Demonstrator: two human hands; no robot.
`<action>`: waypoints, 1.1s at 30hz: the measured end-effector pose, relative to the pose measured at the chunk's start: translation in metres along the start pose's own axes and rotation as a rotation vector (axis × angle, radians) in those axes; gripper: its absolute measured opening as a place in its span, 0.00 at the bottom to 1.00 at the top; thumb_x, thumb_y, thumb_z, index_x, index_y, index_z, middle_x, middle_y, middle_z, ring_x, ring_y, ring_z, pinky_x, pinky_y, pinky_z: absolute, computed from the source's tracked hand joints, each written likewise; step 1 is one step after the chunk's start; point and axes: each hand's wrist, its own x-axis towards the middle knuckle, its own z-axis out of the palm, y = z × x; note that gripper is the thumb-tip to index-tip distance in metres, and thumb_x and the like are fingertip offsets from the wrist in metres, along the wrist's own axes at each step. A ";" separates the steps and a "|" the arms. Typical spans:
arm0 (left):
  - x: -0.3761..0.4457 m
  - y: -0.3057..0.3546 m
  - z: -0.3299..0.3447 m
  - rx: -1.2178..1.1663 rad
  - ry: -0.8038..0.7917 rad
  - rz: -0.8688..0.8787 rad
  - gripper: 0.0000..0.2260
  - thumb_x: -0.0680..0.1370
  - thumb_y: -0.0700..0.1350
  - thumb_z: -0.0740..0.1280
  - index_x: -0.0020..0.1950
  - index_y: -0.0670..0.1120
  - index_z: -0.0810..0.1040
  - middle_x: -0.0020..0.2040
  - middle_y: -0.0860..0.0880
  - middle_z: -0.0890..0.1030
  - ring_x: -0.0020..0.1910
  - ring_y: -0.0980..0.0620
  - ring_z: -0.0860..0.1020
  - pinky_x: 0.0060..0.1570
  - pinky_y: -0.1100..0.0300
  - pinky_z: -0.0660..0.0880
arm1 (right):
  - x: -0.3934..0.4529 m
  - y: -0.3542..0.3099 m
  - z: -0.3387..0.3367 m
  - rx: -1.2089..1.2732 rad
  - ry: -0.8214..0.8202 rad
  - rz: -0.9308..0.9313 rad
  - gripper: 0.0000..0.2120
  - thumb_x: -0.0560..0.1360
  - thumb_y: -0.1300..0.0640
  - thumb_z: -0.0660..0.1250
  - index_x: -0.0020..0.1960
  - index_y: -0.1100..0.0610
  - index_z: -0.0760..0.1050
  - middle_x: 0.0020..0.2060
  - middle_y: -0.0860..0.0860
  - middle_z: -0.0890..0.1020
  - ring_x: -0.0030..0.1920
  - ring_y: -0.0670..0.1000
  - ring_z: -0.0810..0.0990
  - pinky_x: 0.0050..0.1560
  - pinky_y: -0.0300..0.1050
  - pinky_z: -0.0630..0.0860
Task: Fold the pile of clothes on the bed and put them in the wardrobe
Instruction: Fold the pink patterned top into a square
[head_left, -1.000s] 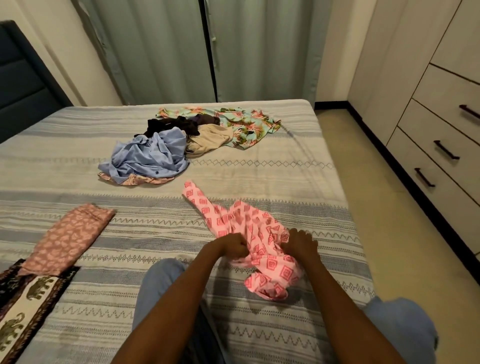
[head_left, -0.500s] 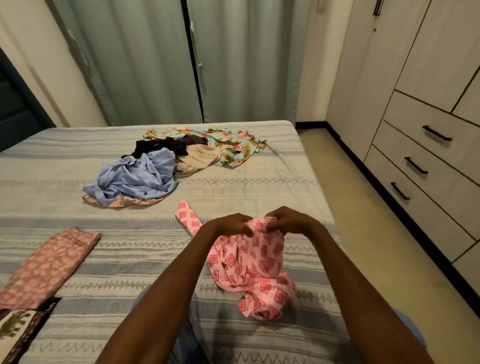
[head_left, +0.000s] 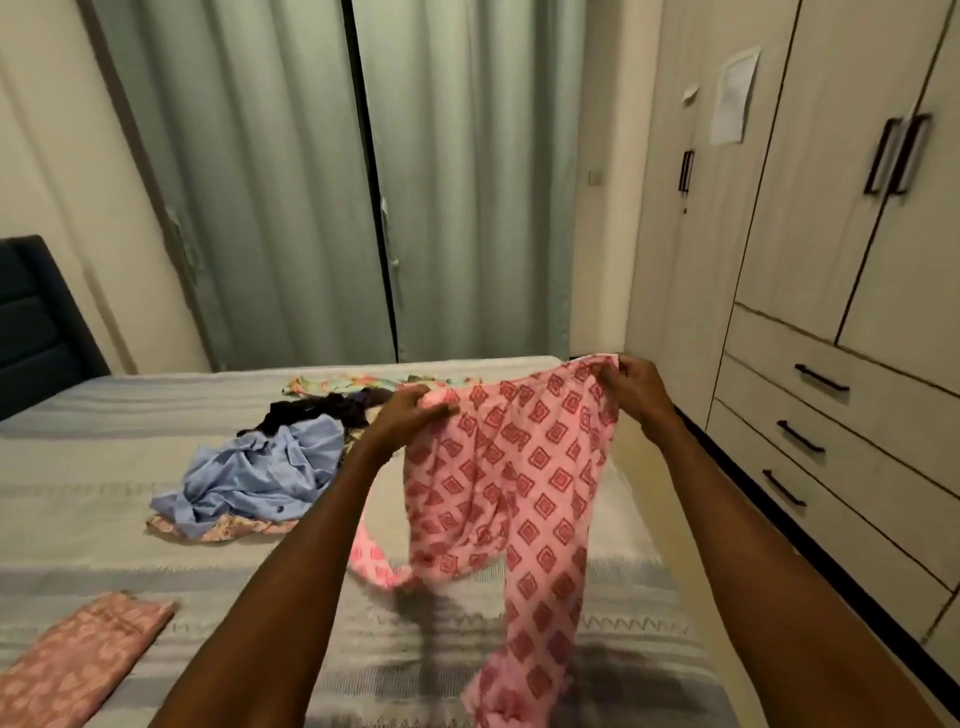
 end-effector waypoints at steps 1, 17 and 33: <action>0.008 0.015 -0.011 -0.046 0.029 -0.004 0.24 0.66 0.60 0.78 0.49 0.42 0.83 0.46 0.43 0.85 0.43 0.49 0.82 0.47 0.52 0.78 | 0.010 -0.015 0.000 0.029 0.048 -0.023 0.19 0.73 0.41 0.69 0.49 0.58 0.82 0.41 0.54 0.85 0.41 0.53 0.81 0.43 0.49 0.76; 0.017 0.175 -0.129 -0.857 -0.222 0.168 0.12 0.74 0.44 0.68 0.53 0.39 0.84 0.47 0.42 0.86 0.44 0.47 0.85 0.48 0.54 0.82 | 0.021 -0.216 -0.056 0.968 -0.344 -0.079 0.08 0.70 0.64 0.66 0.36 0.62 0.82 0.35 0.55 0.84 0.37 0.54 0.83 0.47 0.46 0.80; 0.041 0.161 -0.058 -0.525 0.269 -0.130 0.05 0.76 0.42 0.70 0.43 0.41 0.79 0.31 0.48 0.79 0.25 0.53 0.76 0.26 0.65 0.72 | 0.046 -0.189 0.012 0.096 0.028 -0.191 0.19 0.73 0.69 0.58 0.46 0.55 0.86 0.37 0.47 0.84 0.31 0.43 0.78 0.30 0.31 0.71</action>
